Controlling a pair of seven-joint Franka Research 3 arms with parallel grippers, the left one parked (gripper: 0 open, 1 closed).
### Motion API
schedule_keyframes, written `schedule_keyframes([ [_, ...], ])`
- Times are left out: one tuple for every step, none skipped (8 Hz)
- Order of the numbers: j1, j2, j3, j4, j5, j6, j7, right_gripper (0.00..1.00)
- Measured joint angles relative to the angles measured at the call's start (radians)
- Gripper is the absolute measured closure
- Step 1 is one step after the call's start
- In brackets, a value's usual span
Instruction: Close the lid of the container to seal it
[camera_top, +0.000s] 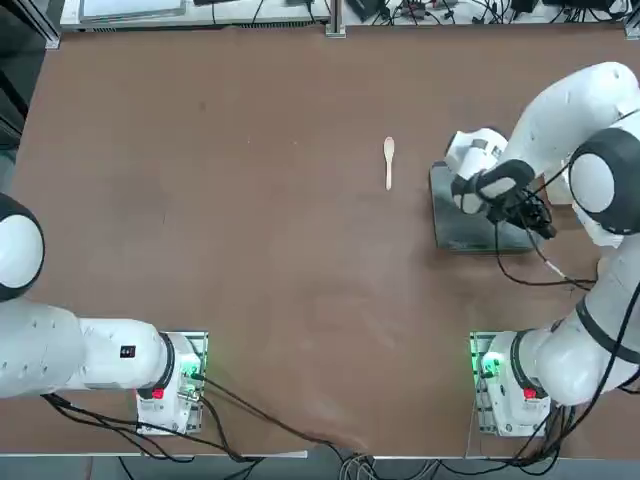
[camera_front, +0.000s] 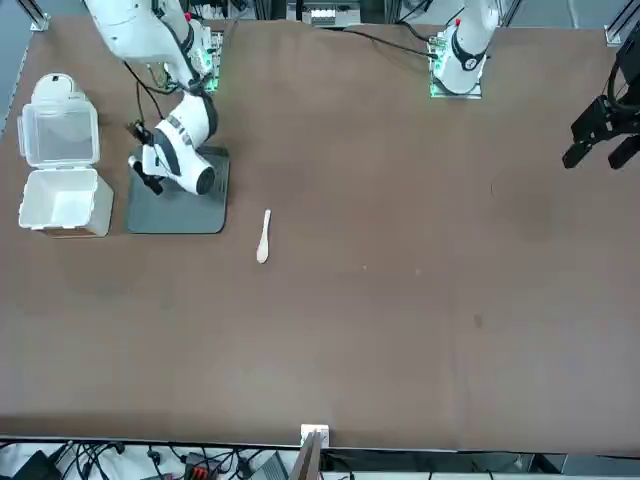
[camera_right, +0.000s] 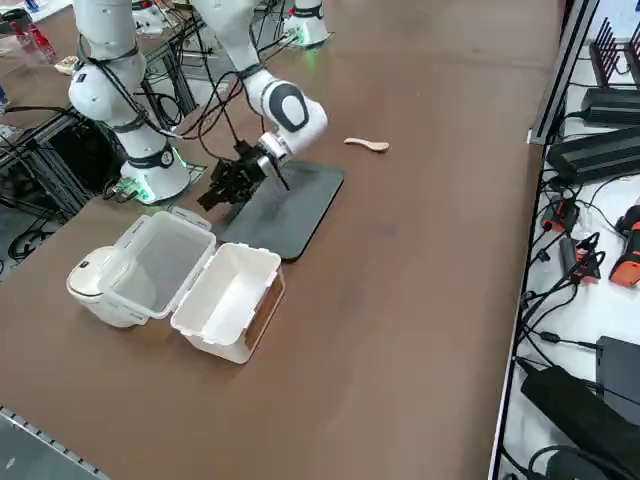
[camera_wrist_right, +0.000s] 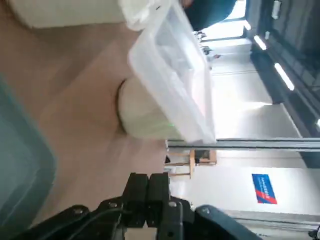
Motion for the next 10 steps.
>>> schedule_keyframes([
  [-0.038,0.0,-0.002,-0.019,-0.048,0.001,0.042,0.98],
  [-0.064,0.0,-0.002,-0.031,-0.069,0.004,0.066,0.98],
  [-0.081,0.0,-0.001,-0.041,-0.095,0.005,0.079,0.98],
  [-0.105,0.0,-0.001,-0.05,-0.138,0.007,0.088,0.98],
  [-0.137,0.0,-0.001,-0.06,-0.176,0.02,0.098,0.98],
  [-0.163,0.0,0.004,-0.071,-0.188,0.033,0.111,0.98],
  [-0.181,0.0,0.01,-0.081,-0.206,0.036,0.123,0.98],
  [-0.195,0.0,0.016,-0.09,-0.219,0.037,0.132,0.98],
  [-0.207,0.0,0.02,-0.095,-0.227,0.038,0.139,0.98],
  [-0.215,0.0,0.024,-0.098,-0.232,0.041,0.142,0.98],
])
